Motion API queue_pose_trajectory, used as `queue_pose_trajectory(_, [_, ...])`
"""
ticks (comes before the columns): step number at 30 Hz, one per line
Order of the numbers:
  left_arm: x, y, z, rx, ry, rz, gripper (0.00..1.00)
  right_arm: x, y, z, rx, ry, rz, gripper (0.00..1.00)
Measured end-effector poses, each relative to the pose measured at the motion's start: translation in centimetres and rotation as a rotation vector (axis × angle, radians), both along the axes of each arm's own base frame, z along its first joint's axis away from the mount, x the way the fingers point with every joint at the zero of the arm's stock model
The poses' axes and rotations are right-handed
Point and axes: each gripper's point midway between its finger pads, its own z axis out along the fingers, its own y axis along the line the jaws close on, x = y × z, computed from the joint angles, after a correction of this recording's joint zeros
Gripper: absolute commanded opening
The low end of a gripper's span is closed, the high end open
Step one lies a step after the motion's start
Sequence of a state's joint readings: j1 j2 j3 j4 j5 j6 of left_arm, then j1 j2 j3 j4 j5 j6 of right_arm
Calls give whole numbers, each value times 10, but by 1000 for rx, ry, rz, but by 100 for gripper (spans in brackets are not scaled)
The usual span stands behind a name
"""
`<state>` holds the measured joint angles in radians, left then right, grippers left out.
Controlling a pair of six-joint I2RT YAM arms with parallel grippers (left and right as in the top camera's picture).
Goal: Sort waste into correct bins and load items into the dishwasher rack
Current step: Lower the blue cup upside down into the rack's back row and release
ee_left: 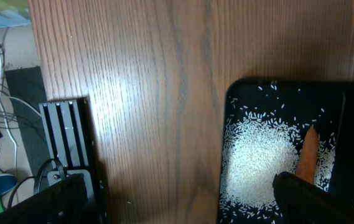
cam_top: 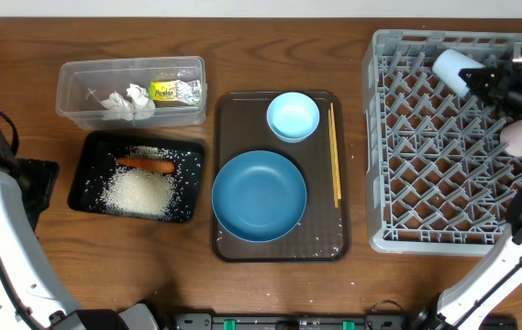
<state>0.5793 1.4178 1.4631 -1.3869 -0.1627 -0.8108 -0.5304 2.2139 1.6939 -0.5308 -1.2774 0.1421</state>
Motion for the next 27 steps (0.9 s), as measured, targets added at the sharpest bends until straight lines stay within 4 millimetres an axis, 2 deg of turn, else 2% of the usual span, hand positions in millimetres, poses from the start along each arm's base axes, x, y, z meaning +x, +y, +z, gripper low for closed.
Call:
queue_pose_trajectory(11, [0, 0, 0, 0, 0, 0, 98, -2, -7, -3, -7, 33, -28, 1])
queue_pose_trajectory(16, [0, 0, 0, 0, 0, 0, 98, -2, -12, -8, -31, 54, -49, 6])
queue_pose_trajectory(20, [0, 0, 0, 0, 0, 0, 98, -3, -16, -17, -62, 99, -75, 6])
queue_pose_trajectory(27, [0, 0, 0, 0, 0, 0, 98, -6, -17, -19, -70, 111, -76, 2])
